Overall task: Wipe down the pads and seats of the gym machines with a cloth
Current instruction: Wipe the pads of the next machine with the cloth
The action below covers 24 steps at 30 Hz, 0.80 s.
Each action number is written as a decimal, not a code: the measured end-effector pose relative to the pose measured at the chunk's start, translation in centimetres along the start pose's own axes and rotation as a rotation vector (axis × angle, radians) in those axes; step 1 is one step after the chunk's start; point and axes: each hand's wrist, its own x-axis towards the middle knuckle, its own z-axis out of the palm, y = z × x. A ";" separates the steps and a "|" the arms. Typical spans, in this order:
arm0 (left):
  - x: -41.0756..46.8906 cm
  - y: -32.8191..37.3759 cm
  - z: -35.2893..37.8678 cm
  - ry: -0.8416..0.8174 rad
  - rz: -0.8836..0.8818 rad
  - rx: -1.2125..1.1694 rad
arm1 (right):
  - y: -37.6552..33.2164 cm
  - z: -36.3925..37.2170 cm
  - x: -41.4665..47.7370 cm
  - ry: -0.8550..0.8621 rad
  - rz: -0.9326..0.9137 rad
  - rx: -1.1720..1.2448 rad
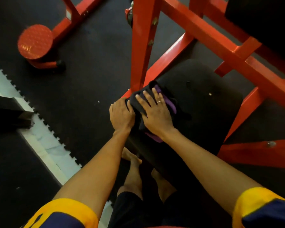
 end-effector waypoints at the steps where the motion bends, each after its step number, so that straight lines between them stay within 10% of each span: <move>1: 0.2 -0.1 -0.2 0.016 -0.008 -0.013 | 0.6 -0.3 -0.3 -0.027 -0.091 -0.012; 24: 0.6 -0.9 0.1 0.028 -0.146 0.067 | -3.2 0.4 10.0 -0.228 -0.020 -0.100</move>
